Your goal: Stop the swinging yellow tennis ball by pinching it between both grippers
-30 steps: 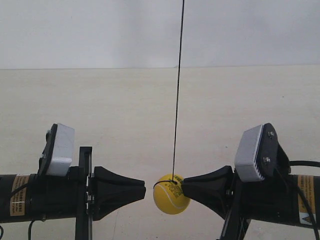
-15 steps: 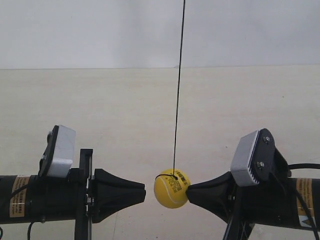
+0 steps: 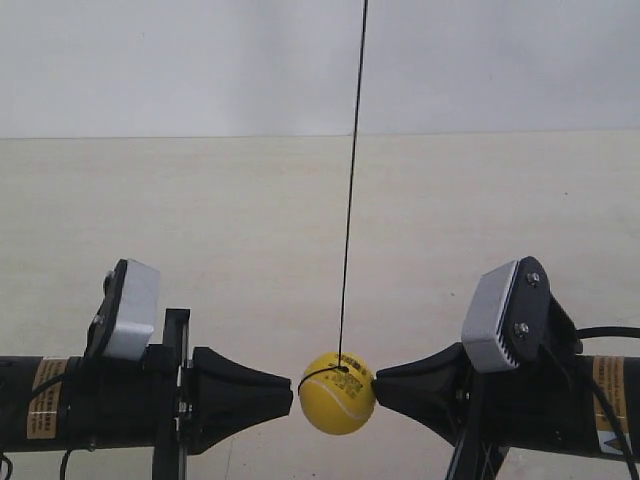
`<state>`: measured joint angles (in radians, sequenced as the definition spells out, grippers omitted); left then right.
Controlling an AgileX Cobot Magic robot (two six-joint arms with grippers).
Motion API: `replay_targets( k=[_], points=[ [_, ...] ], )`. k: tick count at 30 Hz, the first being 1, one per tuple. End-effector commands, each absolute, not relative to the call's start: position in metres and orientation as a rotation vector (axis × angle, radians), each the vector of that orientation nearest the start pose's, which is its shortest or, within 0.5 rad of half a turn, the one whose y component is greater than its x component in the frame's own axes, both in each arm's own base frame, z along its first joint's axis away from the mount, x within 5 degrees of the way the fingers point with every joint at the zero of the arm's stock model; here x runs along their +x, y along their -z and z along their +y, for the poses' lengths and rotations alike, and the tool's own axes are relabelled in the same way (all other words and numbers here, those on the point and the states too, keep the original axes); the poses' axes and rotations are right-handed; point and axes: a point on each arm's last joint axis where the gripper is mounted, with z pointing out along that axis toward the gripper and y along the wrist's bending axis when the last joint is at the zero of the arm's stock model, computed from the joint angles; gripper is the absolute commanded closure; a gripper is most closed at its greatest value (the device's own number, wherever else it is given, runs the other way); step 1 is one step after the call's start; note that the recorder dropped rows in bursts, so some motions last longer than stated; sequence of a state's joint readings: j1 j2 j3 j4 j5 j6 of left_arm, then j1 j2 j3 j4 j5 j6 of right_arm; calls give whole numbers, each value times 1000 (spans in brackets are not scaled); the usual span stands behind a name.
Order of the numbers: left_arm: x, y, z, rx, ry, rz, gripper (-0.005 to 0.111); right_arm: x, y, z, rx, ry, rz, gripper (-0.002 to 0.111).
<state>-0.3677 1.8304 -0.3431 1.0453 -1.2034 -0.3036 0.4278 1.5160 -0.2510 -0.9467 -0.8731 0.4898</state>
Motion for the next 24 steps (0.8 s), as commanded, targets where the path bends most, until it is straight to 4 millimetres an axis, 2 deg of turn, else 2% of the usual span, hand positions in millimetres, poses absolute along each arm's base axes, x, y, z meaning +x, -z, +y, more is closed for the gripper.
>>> replay_targets(
  k=[1, 24],
  points=[
    [179, -119, -151, 1143, 1065, 1613, 102, 159, -147, 135, -1047, -836, 1814, 108],
    [174, -118, -151, 1184, 1105, 1611, 102, 158, -149, 136, -1037, -867, 1804, 108]
  ],
)
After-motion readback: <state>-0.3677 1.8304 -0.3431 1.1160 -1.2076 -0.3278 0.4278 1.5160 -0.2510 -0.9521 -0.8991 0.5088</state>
